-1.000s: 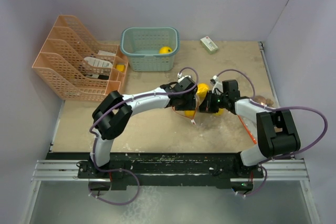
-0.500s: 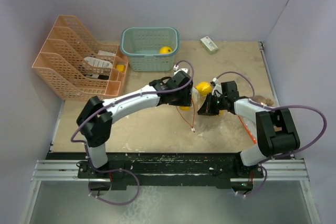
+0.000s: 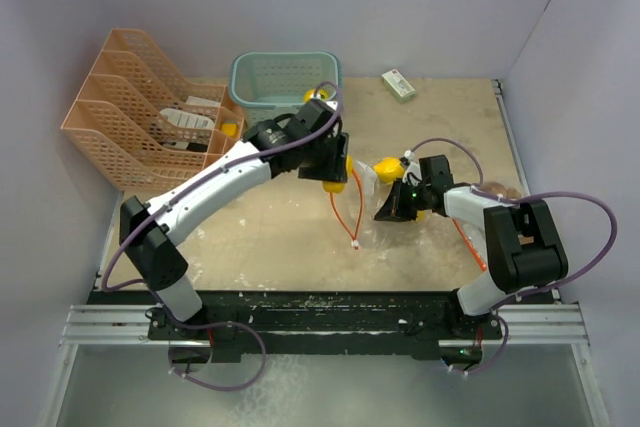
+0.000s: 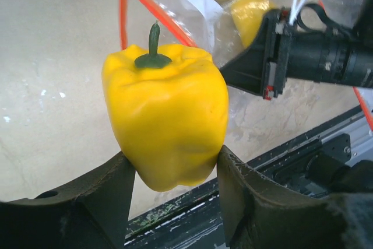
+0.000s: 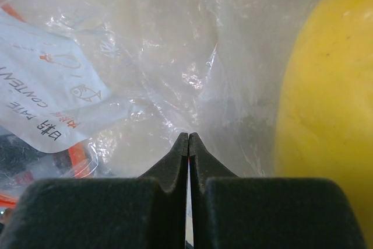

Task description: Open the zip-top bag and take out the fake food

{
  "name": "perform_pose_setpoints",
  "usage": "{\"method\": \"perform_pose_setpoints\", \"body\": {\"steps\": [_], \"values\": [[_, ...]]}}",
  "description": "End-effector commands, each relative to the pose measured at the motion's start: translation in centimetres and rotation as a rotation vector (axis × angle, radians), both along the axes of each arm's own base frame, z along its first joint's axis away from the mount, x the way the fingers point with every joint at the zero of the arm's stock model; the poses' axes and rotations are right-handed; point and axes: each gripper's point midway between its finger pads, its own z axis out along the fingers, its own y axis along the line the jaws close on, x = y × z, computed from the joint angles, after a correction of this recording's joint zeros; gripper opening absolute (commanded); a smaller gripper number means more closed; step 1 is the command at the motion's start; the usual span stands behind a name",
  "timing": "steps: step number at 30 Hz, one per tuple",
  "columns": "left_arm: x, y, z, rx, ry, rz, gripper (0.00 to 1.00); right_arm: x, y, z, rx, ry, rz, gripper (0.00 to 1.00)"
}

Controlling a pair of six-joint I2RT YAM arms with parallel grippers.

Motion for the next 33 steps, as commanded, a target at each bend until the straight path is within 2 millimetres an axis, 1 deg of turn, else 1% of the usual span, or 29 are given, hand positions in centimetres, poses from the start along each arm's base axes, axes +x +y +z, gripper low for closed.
{"method": "perform_pose_setpoints", "body": {"steps": [1, 5, 11, 13, 15, 17, 19, 21, 23, 25, 26, 29, 31, 33], "values": [[2.8, 3.7, 4.4, -0.067, -0.042, 0.049, 0.36, 0.7, 0.1, 0.9, -0.003, -0.027, -0.008, 0.00], [7.9, 6.8, 6.3, -0.079, -0.111, 0.163, 0.37, 0.7, 0.1, 1.3, -0.001, -0.036, -0.007, 0.00], [15.8, 9.5, 8.4, -0.127, -0.203, 0.294, 0.38, 0.1, -0.1, 1.6, -0.013, -0.045, 0.000, 0.00], [18.5, 10.4, 8.2, -0.137, -0.216, 0.339, 0.38, -0.1, -0.2, 1.6, -0.014, -0.045, -0.001, 0.00], [20.8, 11.8, 8.1, -0.135, -0.235, 0.395, 0.40, -0.2, -0.2, 1.5, -0.014, -0.045, -0.001, 0.00], [22.8, 13.4, 7.4, -0.120, -0.251, 0.457, 0.43, -0.2, -0.3, 1.6, -0.016, -0.047, -0.001, 0.00], [24.5, 14.7, 6.9, -0.129, -0.265, 0.506, 0.44, -0.2, -0.3, 1.6, -0.016, -0.050, -0.001, 0.00], [26.0, 15.7, 6.9, -0.156, -0.288, 0.537, 0.44, -0.2, -0.3, 1.7, -0.017, -0.053, 0.002, 0.00], [27.5, 16.4, 7.5, -0.179, -0.332, 0.559, 0.44, -0.2, -0.3, 1.6, -0.019, -0.054, 0.005, 0.00], [28.6, 16.9, 7.4, -0.188, -0.344, 0.558, 0.48, -0.3, -0.3, 1.5, -0.020, -0.052, 0.010, 0.00], [28.9, 17.0, 7.5, -0.190, -0.346, 0.556, 0.53, -0.4, -0.3, 1.5, -0.022, -0.051, 0.011, 0.00], [29.2, 17.0, 7.6, -0.182, -0.349, 0.543, 0.73, -0.5, -0.4, 1.4, -0.024, -0.050, 0.015, 0.00], [28.9, 17.0, 8.0, -0.191, -0.358, 0.533, 0.84, -0.5, -0.4, 1.2, -0.026, -0.048, 0.016, 0.00], [28.1, 16.8, 8.4, -0.206, -0.365, 0.522, 0.93, -0.4, -0.4, 1.2, -0.026, -0.047, 0.019, 0.00]]}}
